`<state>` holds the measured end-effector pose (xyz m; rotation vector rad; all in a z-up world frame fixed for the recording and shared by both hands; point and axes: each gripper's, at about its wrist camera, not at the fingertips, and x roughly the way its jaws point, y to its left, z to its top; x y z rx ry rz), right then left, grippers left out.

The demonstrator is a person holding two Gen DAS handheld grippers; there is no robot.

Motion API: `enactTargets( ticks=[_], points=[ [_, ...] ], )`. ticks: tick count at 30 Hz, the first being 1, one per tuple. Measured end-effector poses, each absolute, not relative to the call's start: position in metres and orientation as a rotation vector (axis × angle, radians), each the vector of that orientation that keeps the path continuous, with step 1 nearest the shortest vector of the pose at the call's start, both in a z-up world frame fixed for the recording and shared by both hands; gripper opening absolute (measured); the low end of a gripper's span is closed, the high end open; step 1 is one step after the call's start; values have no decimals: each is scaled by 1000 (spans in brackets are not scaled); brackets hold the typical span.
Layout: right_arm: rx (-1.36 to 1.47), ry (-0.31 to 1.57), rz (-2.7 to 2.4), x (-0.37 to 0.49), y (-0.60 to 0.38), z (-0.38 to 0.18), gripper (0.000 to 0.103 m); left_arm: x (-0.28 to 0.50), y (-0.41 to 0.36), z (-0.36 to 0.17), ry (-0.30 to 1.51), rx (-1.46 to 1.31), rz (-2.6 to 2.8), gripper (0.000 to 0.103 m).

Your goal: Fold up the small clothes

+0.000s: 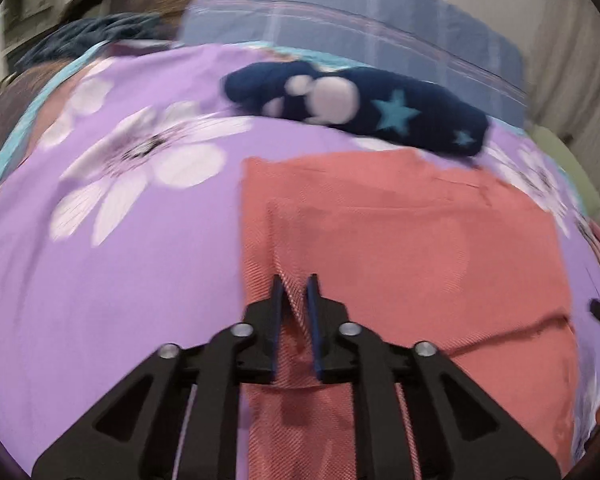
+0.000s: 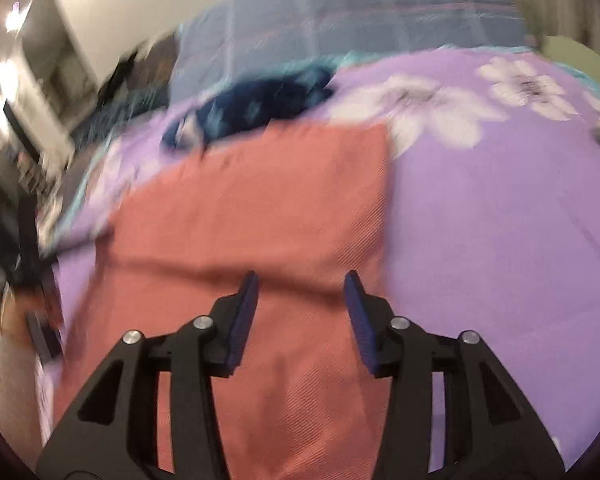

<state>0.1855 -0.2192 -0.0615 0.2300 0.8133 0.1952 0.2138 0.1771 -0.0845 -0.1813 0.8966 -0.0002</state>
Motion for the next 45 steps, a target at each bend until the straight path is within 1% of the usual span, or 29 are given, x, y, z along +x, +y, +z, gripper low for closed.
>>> enactTargets(
  ticks=[2, 3, 4, 6, 8, 10, 11, 12, 13, 15, 17, 19, 21, 24, 28, 29, 30, 31, 32, 33, 35, 36, 37, 38, 40, 42, 43, 45],
  points=[
    [217, 812, 152, 196, -223, -64, 31, 208, 171, -71, 841, -178, 19, 20],
    [212, 820, 158, 200, -221, -67, 29, 204, 166, -63, 808, -159, 12, 25],
    [189, 836, 173, 206, -215, -74, 27, 202, 158, -56, 781, -132, 1, 33],
    [124, 865, 178, 210, -200, -86, 27, 202, 136, -51, 765, -54, -55, 43],
    [49, 908, 132, 213, -190, -102, 25, 209, 119, -66, 825, 23, -82, 43],
    [-49, 875, 79, 209, -183, -110, 23, 217, 116, -94, 922, 26, -71, 44],
    [-102, 861, 40, 206, -179, -109, 28, 218, 119, -102, 923, 10, -70, 45],
    [-152, 849, -15, 203, -176, -108, 41, 214, 120, -104, 882, 3, -77, 47],
    [-181, 832, -60, 202, -178, -107, 56, 212, 121, -104, 874, 0, -83, 47],
    [-120, 850, -29, 206, -191, -105, 54, 211, 124, -102, 876, -16, -91, 48],
    [33, 877, 26, 214, -213, -101, 48, 211, 123, -104, 874, -12, -102, 52],
    [129, 889, 53, 222, -227, -97, 44, 210, 118, -105, 873, 6, -112, 59],
    [187, 879, 92, 236, -235, -90, 43, 212, 113, -107, 871, 29, -107, 60],
    [169, 868, 108, 260, -231, -83, 43, 212, 112, -107, 865, 33, -104, 60],
    [53, 853, 81, 302, -218, -81, 43, 211, 113, -107, 861, 25, -109, 61],
    [9, 858, 74, 310, -214, -85, 41, 211, 113, -107, 860, 27, -108, 61],
    [-58, 867, 41, 318, -210, -91, 41, 211, 112, -107, 860, 29, -108, 61],
    [-143, 860, -2, 324, -207, -100, 46, 211, 112, -107, 859, 30, -108, 62],
    [-200, 855, -21, 328, -204, -108, 55, 211, 112, -107, 858, 31, -109, 62],
    [-207, 861, -35, 329, -205, -112, 59, 211, 112, -107, 858, 31, -111, 62],
    [-143, 848, -43, 324, -213, -104, 60, 211, 113, -107, 857, 27, -115, 63],
    [-94, 837, -49, 314, -219, -96, 59, 211, 113, -107, 856, 24, -116, 63],
    [-56, 840, -33, 306, -222, -91, 52, 210, 113, -107, 856, 23, -117, 64],
    [0, 853, 17, 292, -226, -84, 41, 210, 113, -108, 856, 21, -120, 64],
    [63, 857, 112, 267, -229, -76, 34, 211, 113, -108, 858, 23, -125, 67],
    [39, 855, 209, 232, -221, -73, 30, 211, 111, -108, 859, 31, -124, 68],
    [13, 862, 230, 220, -217, -76, 25, 211, 110, -108, 859, 37, -122, 68],
    [-34, 932, 242, 198, -209, -95, 24, 211, 109, -108, 858, 43, -117, 68]
  ],
)
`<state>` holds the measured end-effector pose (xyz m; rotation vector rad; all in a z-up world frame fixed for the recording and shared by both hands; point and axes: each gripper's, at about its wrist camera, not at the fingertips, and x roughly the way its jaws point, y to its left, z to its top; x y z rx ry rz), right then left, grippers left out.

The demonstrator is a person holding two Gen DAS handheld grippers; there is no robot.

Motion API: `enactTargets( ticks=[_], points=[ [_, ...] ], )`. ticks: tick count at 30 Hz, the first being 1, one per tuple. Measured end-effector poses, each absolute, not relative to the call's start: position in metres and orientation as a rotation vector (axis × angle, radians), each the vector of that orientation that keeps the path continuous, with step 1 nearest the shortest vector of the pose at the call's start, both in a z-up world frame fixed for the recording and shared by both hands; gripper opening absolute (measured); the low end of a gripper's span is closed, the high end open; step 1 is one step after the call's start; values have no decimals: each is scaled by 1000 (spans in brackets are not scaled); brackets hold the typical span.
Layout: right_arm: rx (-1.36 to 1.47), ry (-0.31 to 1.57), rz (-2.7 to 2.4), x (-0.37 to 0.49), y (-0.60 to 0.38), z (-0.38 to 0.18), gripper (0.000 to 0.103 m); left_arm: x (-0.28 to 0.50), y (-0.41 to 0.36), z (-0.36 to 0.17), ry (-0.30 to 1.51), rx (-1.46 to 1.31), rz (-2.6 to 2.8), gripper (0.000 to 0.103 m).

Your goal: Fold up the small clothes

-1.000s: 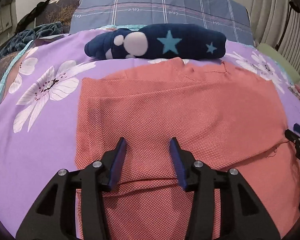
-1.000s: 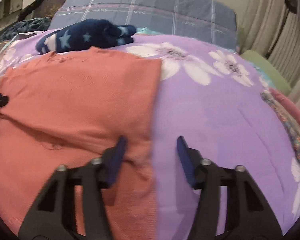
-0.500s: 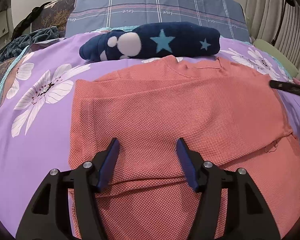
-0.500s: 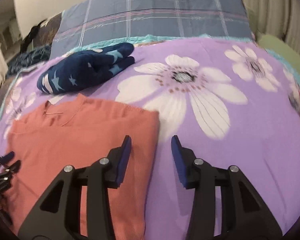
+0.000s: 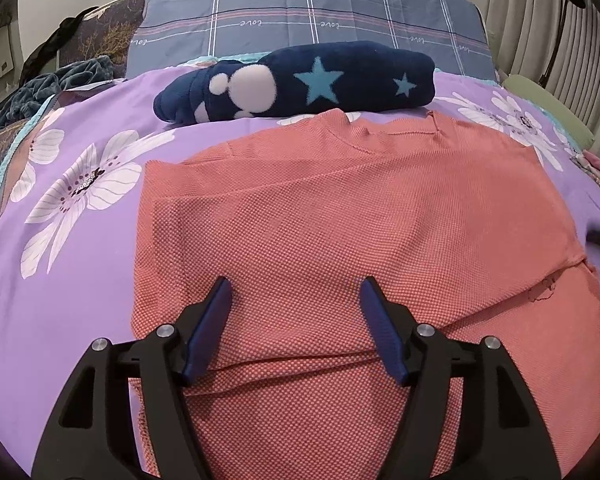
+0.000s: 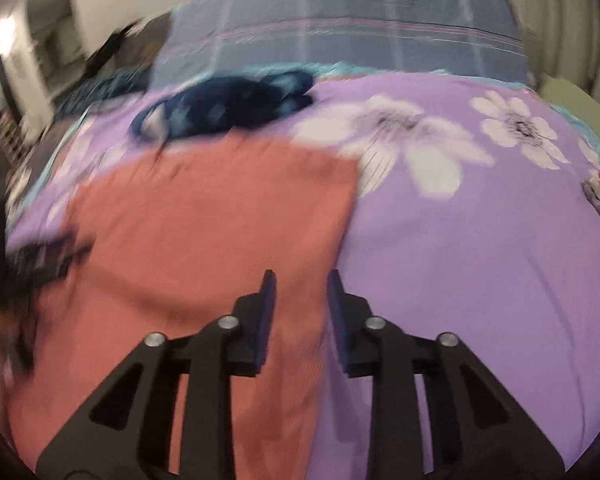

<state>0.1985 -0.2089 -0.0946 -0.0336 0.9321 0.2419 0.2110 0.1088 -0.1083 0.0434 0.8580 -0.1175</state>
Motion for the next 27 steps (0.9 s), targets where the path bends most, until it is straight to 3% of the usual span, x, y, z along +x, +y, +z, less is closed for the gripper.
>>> enactTargets(
  ticks=[2, 7, 8, 9, 12, 18, 27],
  points=[
    [-52, 919, 202, 182, -211, -113, 24, 211, 109, -108, 858, 45, -116, 68],
    [89, 910, 194, 150, -228, -95, 26, 188, 118, -94, 846, 26, -122, 75],
    [102, 911, 210, 140, -232, -93, 26, 174, 121, -88, 833, 33, -135, 78],
    [106, 911, 217, 133, -237, -92, 26, 160, 124, -84, 819, 47, -140, 87],
    [130, 927, 253, 99, -254, -95, 26, 108, 138, -79, 802, 133, -119, 95],
    [207, 991, 348, 52, -258, -101, 27, 26, 168, -102, 924, -7, -212, 96],
    [190, 1003, 367, 27, -239, -103, 29, -23, 158, -108, 905, 33, -268, 93]
  ],
)
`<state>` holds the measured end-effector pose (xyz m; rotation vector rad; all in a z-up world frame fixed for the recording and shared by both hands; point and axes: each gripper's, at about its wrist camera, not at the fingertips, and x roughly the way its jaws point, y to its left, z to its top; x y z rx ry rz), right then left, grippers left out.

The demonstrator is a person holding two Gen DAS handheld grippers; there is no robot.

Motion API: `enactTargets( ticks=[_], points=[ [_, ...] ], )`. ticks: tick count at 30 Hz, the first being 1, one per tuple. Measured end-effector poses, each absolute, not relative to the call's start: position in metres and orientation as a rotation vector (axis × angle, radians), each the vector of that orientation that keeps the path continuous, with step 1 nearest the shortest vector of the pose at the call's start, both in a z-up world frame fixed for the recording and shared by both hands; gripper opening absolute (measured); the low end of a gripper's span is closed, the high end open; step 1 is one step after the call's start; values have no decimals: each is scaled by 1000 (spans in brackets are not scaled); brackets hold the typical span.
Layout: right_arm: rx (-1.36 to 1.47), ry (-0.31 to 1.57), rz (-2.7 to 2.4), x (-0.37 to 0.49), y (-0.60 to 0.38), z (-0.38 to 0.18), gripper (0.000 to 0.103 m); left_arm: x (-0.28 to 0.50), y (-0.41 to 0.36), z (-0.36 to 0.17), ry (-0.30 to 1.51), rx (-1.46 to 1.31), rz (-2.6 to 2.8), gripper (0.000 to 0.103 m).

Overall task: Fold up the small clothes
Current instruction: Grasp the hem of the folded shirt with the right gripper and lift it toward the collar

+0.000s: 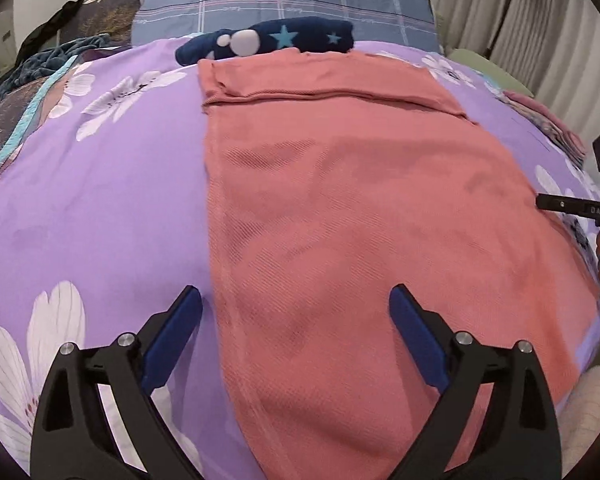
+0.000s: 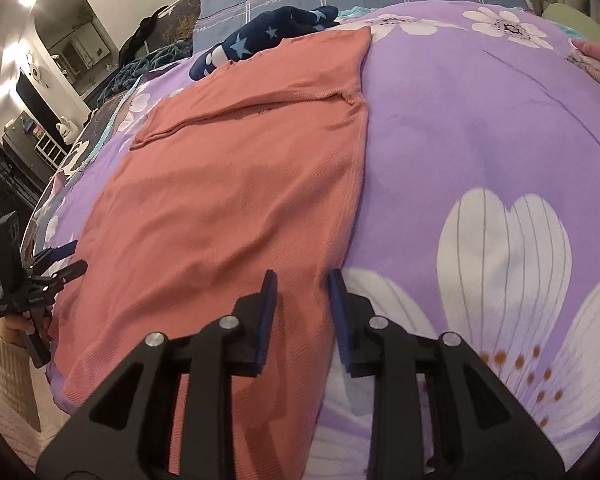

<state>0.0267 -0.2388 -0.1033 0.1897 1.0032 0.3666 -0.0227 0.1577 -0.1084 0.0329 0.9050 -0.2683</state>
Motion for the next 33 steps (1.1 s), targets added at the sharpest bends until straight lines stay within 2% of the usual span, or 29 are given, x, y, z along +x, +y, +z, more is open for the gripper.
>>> enactTargets(
  ticks=[7, 15, 29, 33],
  points=[
    [219, 1006, 356, -2, -250, -104, 29, -38, 160, -110, 904, 31, -290, 87],
    [270, 1019, 386, -41, -261, -106, 29, -58, 153, -111, 912, 38, -296, 87],
    [394, 1109, 512, -50, -280, -113, 29, -76, 157, -114, 896, 3, -315, 87],
    [436, 1119, 553, -48, -278, -115, 37, -77, 159, -113, 903, -14, -354, 87]
  ],
)
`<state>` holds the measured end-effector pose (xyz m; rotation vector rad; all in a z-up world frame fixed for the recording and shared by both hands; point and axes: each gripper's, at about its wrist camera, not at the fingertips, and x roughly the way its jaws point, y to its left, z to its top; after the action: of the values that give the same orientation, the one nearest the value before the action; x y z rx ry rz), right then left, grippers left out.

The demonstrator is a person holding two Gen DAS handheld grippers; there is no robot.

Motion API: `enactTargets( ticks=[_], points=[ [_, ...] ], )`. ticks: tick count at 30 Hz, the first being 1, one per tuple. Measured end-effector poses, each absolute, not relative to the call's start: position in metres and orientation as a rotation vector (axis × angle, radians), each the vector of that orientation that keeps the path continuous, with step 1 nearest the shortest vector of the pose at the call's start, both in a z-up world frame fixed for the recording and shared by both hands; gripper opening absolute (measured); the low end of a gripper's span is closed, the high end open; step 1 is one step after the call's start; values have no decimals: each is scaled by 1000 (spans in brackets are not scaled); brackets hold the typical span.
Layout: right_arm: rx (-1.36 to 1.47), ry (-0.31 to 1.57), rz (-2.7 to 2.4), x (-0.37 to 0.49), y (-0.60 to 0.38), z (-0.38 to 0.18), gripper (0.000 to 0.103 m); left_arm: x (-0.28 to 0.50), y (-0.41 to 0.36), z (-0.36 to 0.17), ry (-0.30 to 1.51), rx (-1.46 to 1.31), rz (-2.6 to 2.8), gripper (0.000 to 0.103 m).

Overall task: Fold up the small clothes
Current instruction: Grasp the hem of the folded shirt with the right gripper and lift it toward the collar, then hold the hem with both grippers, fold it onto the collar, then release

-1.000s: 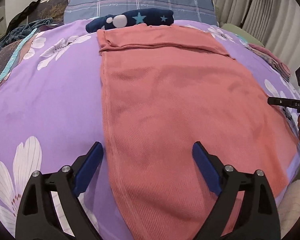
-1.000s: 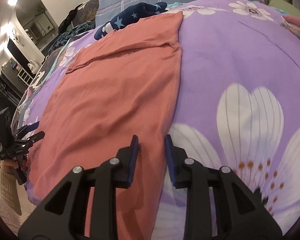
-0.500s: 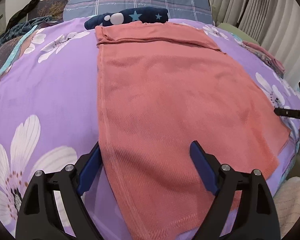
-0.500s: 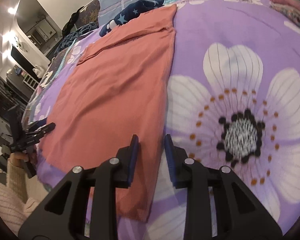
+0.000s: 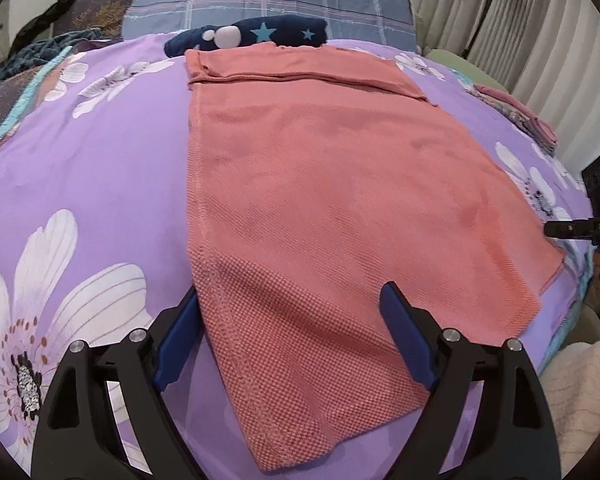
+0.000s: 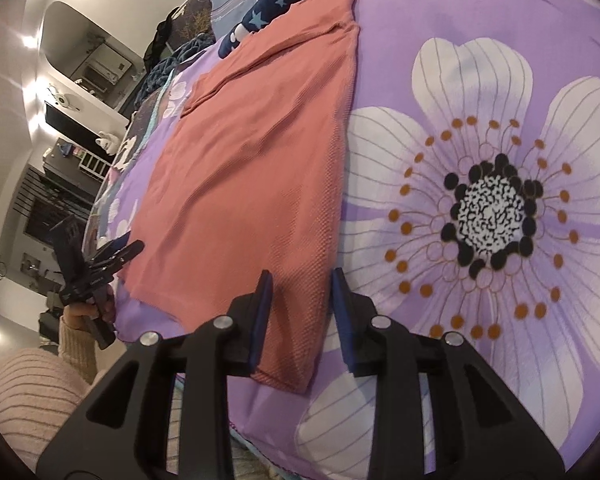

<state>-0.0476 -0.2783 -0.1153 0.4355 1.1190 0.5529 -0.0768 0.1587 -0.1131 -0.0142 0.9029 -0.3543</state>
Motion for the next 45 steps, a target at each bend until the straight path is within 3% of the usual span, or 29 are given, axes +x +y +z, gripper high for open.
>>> enactTargets(
  ticks=[2, 7, 13, 15, 24, 26, 28, 29, 34, 45],
  points=[
    [465, 1112, 575, -41, -274, -118, 42, -72, 159, -113, 905, -20, -386, 87],
    [480, 1115, 589, -25, -263, -118, 42, -54, 155, -113, 904, -56, -436, 86],
    [541, 1131, 611, -43, -278, -121, 39, -76, 168, -110, 923, -88, -497, 56],
    [552, 1135, 632, -45, -279, -122, 40, -81, 176, -110, 934, -151, -535, 52],
    [537, 1133, 685, -5, -242, -123, 43, -37, 152, -117, 911, -191, -600, 51],
    [476, 1135, 637, -9, -238, -118, 33, -38, 153, -116, 913, -180, -586, 38],
    [389, 1132, 559, -17, -235, -113, 21, -43, 161, -118, 919, -202, -577, 11],
    [365, 1128, 531, -21, -234, -111, 17, -44, 166, -119, 920, -229, -572, 6],
    [261, 1100, 446, -29, -222, -100, 5, -50, 158, -109, 884, -186, -533, 3],
    [177, 854, 511, -43, -220, -43, 4, -60, 159, -61, 758, -173, -563, 3]
  ],
)
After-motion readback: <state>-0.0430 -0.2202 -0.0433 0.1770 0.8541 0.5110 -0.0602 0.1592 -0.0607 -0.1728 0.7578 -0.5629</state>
